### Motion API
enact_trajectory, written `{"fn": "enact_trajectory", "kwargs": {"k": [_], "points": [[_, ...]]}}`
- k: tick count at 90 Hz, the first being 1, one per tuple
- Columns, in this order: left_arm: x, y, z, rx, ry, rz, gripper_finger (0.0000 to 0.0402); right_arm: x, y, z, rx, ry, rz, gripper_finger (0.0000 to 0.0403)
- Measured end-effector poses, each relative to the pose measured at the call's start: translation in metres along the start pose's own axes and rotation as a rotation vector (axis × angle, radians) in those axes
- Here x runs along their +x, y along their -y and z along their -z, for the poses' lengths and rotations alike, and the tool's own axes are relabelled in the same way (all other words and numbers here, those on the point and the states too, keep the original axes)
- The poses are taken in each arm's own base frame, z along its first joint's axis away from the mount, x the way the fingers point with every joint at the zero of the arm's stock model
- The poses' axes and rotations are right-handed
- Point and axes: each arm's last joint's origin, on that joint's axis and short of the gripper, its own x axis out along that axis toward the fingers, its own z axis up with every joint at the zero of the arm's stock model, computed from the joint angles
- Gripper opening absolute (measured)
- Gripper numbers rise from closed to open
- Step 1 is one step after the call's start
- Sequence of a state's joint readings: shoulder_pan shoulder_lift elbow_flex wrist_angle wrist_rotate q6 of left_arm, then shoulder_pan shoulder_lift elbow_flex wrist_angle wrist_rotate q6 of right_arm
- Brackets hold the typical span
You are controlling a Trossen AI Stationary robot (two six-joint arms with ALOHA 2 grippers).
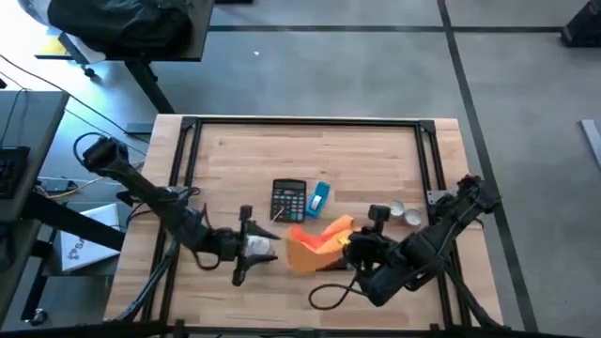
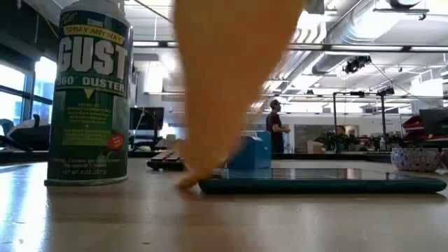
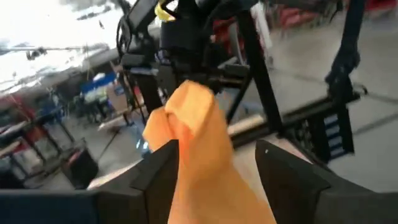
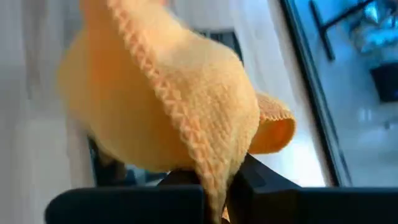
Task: Apply microfiber cloth
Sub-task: Wipe the tablet with the orange microfiber cloth
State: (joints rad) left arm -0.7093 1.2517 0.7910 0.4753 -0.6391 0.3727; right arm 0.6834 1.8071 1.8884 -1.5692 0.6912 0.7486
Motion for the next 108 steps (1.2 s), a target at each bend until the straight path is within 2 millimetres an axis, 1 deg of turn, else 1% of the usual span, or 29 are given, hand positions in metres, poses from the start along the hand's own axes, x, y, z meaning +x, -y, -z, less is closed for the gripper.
{"fn": "enact_trajectory", "kwargs": {"k": [9, 17, 25, 36, 42, 47, 55, 63, 80, 89, 99, 108], "points": [[-0.02, 0.009, -0.005, -0.016, -0.043, 0.033, 0.0191, 0.007, 0.006, 0.015, 0.057, -0.043, 0.018, 0.0], [-0.03, 0.02, -0.002, -0.063, -0.097, 0.085, 0.0187, 0.012, 0.01, 0.029, 0.099, -0.065, 0.04, 0.0], [-0.038, 0.032, 0.008, -0.133, -0.191, 0.138, 0.0183, 0.015, 0.017, 0.041, 0.144, -0.08, 0.053, 0.0], [-0.051, 0.048, 0.028, -0.272, -0.383, 0.208, 0.0174, 0.019, 0.023, 0.052, 0.214, -0.091, 0.054, 0.0], [-0.057, 0.057, 0.032, -0.358, -0.439, 0.25, 0.0167, 0.021, 0.023, 0.055, 0.233, -0.082, 0.041, 0.0], [-0.059, 0.065, 0.033, -0.391, -0.452, 0.294, 0.0158, 0.021, 0.024, 0.057, 0.239, -0.076, 0.032, 0.0], [-0.057, 0.074, 0.036, -0.379, -0.449, 0.324, 0.014, 0.021, 0.024, 0.056, 0.24, -0.068, 0.03, 0.0], [-0.048, 0.079, 0.044, -0.345, -0.453, 0.28, 0.0116, 0.022, 0.024, 0.055, 0.243, -0.047, 0.043, 0.0], [-0.027, 0.09, 0.073, -0.373, -0.542, 0.191, 0.0053, 0.022, 0.023, 0.054, 0.243, -0.036, 0.038, 0.0], [-0.019, 0.098, 0.091, -0.389, -0.55, 0.131, 0.0026, 0.022, 0.023, 0.054, 0.243, -0.035, 0.033, 0.0], [-0.012, 0.102, 0.103, -0.38, -0.527, 0.036, 0.0006, 0.022, 0.022, 0.053, 0.233, -0.032, 0.029, 0.0], [-0.007, 0.1, 0.113, -0.364, -0.527, -0.076, 0.0002, 0.022, 0.021, 0.052, 0.231, -0.019, 0.014, 0.0]]}}
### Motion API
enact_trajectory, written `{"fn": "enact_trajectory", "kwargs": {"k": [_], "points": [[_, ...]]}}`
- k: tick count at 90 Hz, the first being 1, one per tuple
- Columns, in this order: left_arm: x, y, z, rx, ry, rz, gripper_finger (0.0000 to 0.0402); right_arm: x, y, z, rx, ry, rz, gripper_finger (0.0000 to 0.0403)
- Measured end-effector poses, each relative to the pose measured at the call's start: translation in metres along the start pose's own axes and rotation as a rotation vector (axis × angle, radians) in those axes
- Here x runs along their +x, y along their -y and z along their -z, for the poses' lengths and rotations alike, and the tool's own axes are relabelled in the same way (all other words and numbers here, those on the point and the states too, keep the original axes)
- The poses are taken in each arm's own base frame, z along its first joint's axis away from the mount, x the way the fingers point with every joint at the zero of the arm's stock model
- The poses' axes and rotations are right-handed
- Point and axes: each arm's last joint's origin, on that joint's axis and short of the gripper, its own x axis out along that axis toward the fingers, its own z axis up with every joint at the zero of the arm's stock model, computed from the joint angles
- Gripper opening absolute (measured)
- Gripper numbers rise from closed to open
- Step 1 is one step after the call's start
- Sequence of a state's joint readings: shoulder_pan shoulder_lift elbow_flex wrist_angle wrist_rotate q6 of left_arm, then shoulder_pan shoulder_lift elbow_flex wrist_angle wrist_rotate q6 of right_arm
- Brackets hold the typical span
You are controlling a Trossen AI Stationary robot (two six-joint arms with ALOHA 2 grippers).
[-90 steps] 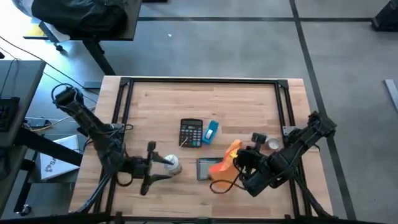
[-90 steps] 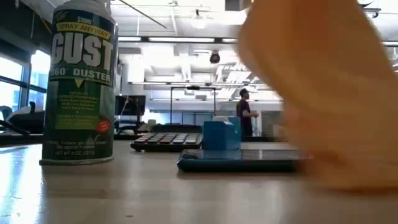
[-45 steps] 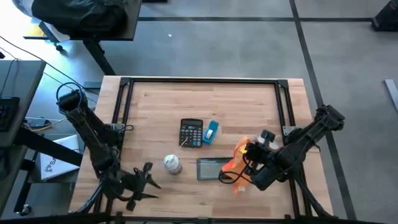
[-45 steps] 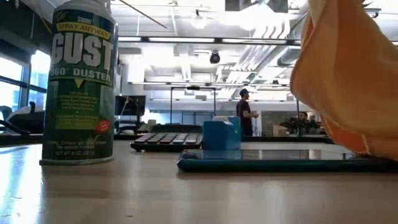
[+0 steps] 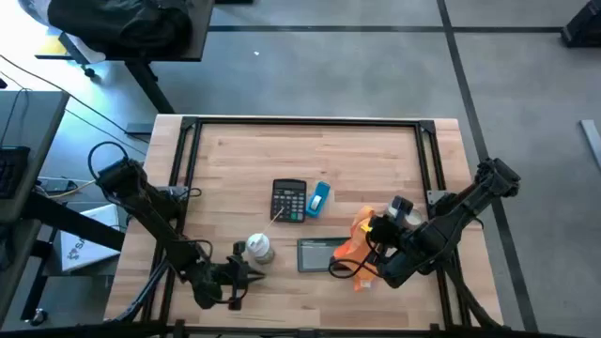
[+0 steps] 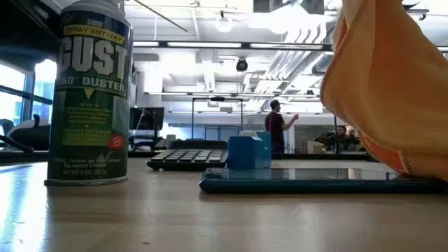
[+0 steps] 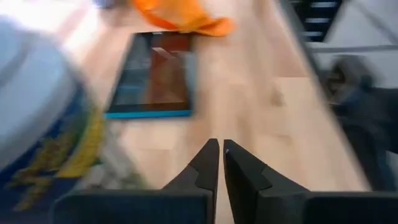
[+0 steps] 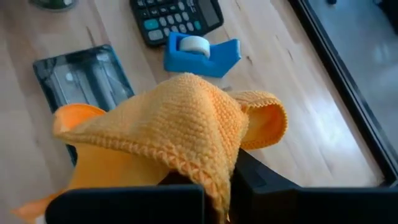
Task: Apply microfiber cloth
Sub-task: Wipe the tablet with the orange microfiber cloth
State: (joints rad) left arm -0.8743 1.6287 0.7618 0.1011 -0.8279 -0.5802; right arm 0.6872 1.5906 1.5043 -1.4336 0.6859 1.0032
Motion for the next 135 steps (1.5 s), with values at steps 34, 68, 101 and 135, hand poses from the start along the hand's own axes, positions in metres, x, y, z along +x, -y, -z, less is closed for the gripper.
{"fn": "enact_trajectory", "kwargs": {"k": [34, 68, 101, 135], "points": [[0.021, -0.033, 0.013, -0.045, 0.026, -0.183, 0.0, 0.004, -0.008, -0.015, -0.023, 0.127, -0.043, 0.0], [0.03, -0.069, 0.04, -0.047, 0.06, -0.229, 0.0, 0.038, -0.023, -0.028, -0.061, 0.228, -0.131, 0.0], [0.03, -0.044, 0.021, -0.033, 0.149, -0.036, 0.0, 0.111, -0.04, 0.0, -0.014, 0.221, -0.398, 0.0], [0.097, -0.013, 0.039, -0.036, 0.144, -0.075, 0.0, 0.142, -0.047, 0.036, 0.12, 0.241, -0.586, 0.0]]}}
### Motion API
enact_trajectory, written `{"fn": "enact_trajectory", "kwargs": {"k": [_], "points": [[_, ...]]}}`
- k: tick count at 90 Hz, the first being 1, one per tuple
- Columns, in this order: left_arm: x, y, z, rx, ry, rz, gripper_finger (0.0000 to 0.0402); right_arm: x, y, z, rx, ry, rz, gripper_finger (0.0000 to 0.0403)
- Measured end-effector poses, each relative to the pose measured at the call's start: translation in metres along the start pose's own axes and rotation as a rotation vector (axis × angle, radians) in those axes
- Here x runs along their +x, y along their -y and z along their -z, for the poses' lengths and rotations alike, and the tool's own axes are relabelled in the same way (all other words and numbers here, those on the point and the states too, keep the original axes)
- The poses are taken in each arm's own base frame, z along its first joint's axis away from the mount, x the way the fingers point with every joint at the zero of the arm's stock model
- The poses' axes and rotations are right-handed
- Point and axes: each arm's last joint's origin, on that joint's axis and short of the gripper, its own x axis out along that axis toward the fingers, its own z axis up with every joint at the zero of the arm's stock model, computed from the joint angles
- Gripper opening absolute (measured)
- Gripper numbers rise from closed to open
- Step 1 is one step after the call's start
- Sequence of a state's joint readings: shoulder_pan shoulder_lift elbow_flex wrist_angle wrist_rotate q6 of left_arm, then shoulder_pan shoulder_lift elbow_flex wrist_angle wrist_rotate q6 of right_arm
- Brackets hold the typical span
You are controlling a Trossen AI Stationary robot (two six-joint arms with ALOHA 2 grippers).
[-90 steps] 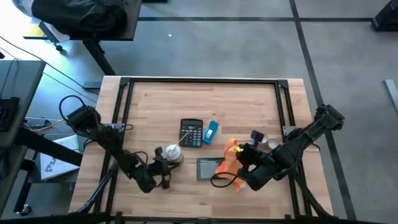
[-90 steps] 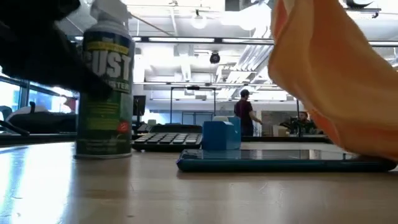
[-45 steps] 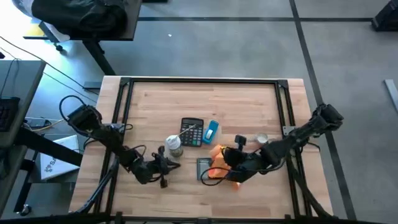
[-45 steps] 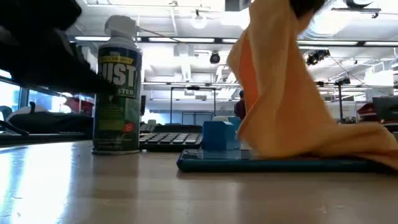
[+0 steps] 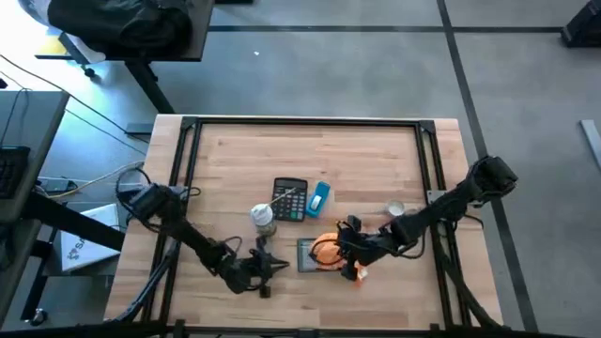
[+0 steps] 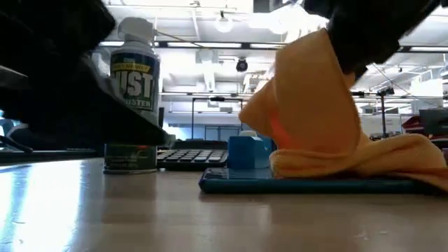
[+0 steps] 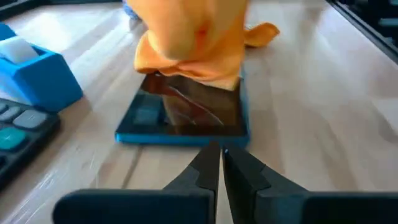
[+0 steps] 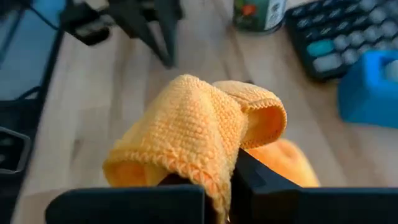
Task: Apply microfiber cloth
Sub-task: Wipe the tablet with the orange microfiber cloth
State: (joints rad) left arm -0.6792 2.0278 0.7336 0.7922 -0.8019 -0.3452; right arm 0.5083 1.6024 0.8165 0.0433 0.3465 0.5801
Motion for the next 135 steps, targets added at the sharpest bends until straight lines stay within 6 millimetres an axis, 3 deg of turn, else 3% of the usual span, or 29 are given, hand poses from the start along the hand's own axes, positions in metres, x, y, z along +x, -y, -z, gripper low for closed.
{"fn": "enact_trajectory", "kwargs": {"k": [17, 31, 46, 73, 87, 120, 135], "points": [[0.03, -0.002, -0.003, 0.021, -0.019, 0.021, 0.0, 0.022, -0.006, 0.013, -0.013, -0.038, 0.003, 0.0], [0.04, -0.003, -0.011, 0.041, -0.021, 0.034, 0.0, 0.041, -0.002, 0.02, -0.005, 0.014, 0.077, 0.0], [0.042, -0.007, -0.007, 0.038, -0.071, 0.051, 0.0, 0.056, 0.003, 0.021, 0.029, 0.083, 0.117, 0.0], [0.042, -0.007, -0.005, 0.046, -0.095, 0.064, 0.0, 0.083, 0.006, 0.028, 0.068, 0.15, 0.05, 0.0], [0.042, -0.007, -0.004, 0.047, -0.11, 0.067, 0.0, 0.09, 0.009, 0.021, 0.08, 0.215, 0.001, 0.0], [0.043, -0.009, -0.004, 0.048, -0.12, 0.071, 0.0, 0.115, 0.023, 0.004, 0.037, 0.163, -0.02, 0.0], [0.043, -0.009, -0.004, 0.034, -0.124, 0.077, 0.0, 0.114, 0.033, 0.009, 0.05, 0.14, 0.112, 0.0]]}}
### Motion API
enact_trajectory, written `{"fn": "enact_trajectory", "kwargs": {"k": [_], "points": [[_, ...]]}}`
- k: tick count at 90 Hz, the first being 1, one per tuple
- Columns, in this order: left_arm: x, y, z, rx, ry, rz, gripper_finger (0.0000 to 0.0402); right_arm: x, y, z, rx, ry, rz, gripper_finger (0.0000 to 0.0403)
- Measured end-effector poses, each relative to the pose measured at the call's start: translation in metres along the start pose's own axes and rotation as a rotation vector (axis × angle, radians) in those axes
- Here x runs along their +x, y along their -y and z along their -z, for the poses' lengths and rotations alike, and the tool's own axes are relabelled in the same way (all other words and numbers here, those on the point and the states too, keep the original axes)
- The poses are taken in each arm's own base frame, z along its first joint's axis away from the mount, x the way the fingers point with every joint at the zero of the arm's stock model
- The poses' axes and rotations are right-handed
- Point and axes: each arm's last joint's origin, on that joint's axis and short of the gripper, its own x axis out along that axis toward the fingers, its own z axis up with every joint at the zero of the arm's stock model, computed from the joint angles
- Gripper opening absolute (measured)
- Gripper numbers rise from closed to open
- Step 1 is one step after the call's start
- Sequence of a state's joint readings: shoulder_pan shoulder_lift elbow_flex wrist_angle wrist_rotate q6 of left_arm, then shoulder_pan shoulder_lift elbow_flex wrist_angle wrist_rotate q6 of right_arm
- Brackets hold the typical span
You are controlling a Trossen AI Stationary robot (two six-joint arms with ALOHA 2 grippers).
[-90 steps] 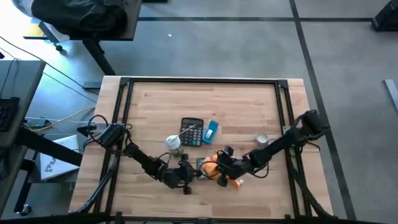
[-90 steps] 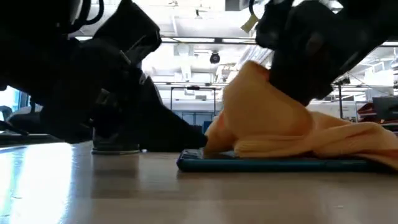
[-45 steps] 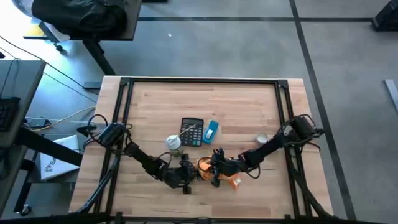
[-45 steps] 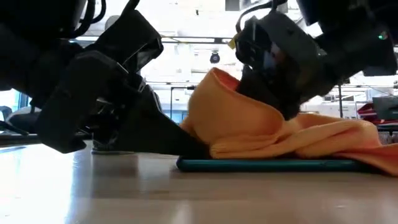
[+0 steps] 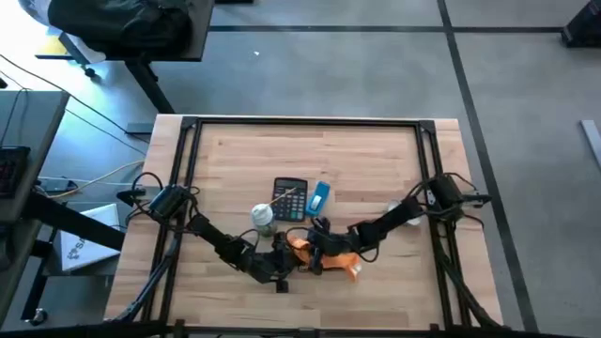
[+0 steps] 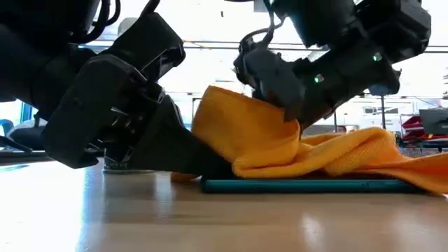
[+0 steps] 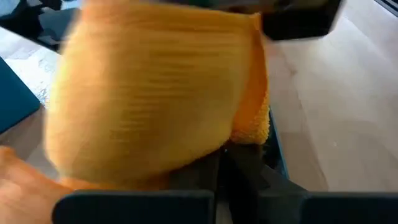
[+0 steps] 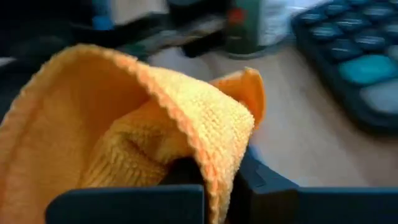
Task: Apply microfiber cloth
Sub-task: Wipe the tablet with the orange microfiber cloth
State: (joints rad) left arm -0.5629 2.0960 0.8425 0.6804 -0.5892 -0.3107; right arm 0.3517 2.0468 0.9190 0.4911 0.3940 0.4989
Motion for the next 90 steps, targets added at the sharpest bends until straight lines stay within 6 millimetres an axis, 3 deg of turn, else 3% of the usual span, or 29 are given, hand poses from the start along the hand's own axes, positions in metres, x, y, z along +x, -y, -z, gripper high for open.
{"fn": "enact_trajectory", "kwargs": {"k": [25, 56, 69, 90], "points": [[0.0, 0.0, 0.001, -0.015, -0.003, 0.001, 0.0, -0.011, -0.003, 0.008, -0.018, 0.045, 0.183, 0.0], [0.0, 0.0, 0.001, -0.018, -0.001, -0.001, 0.0, -0.013, -0.02, 0.008, -0.092, -0.019, -0.096, 0.0], [0.0, 0.0, 0.001, -0.016, 0.0, -0.003, 0.0, -0.008, -0.012, 0.003, -0.09, -0.034, -0.126, 0.0], [0.0, 0.0, 0.001, -0.015, -0.002, -0.005, 0.0, 0.008, 0.008, 0.001, -0.049, 0.018, -0.017, 0.0]]}}
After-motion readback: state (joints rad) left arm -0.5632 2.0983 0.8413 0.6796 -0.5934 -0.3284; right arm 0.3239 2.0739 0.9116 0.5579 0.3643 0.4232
